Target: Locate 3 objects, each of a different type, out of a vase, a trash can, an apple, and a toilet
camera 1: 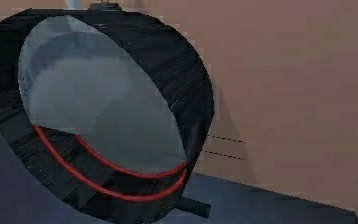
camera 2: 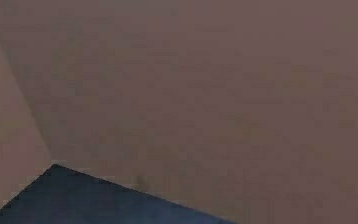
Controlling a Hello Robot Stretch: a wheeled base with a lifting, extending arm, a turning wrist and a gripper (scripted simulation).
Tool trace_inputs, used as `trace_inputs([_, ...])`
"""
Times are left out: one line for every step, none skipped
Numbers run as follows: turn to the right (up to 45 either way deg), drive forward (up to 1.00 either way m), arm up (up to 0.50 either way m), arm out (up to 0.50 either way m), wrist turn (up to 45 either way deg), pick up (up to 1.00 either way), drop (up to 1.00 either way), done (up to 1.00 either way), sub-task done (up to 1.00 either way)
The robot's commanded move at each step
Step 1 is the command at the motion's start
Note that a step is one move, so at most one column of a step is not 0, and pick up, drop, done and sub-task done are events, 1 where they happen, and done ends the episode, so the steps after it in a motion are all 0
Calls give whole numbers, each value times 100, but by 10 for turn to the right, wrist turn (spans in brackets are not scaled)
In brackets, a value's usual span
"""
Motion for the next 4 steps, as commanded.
trace_inputs([-450,0,0,0,0,0,0,0,0])
trace_inputs([-210,0,0,0,0,0,0,0,0])
trace_inputs([-30,0,0,0,0,0,0,0,0])
trace_inputs([0,100,0,0,0,0,0,0,0])
